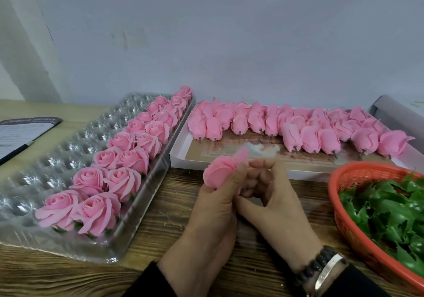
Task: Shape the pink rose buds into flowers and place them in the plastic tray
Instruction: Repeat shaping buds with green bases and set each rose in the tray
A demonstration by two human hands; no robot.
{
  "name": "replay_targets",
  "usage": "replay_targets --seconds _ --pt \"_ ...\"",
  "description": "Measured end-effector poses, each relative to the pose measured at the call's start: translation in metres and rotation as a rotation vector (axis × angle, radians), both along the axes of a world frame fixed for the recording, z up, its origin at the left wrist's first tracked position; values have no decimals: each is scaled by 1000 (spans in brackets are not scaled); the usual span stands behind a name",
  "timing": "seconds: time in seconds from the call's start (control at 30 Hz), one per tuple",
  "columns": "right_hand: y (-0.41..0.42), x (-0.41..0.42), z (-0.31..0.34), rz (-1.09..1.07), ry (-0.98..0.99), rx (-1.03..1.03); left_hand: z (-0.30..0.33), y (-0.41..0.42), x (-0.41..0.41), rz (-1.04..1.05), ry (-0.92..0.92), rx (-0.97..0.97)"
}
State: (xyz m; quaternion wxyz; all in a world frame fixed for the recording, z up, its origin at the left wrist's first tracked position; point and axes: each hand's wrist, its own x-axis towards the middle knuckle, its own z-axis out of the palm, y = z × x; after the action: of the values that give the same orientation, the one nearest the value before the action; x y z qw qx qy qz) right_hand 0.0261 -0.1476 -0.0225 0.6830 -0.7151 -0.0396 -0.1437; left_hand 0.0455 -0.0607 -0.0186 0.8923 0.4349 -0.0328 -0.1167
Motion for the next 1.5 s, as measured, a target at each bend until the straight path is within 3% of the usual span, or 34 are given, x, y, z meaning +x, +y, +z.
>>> replay_targets --seconds 0.4,0.73,1.0,1.1,1.23,1.5 --pt "-5 -2 4 92 79 -101 6 12 5 -125 73 -26" --pt "-2 -3 1 143 142 -5 6 15 9 -42 49 -12" --pt "-4 -1 -2 118 116 -51 6 12 9 40 25 -20" --pt "-4 -3 -2 55 30 -64 10 16 6 120 -124 131" --pt "-10 -2 1 -71 -76 -64 8 18 6 250 -442 565" --pt "-7 -7 10 92 -133 -280 2 14 7 176 -580 853"
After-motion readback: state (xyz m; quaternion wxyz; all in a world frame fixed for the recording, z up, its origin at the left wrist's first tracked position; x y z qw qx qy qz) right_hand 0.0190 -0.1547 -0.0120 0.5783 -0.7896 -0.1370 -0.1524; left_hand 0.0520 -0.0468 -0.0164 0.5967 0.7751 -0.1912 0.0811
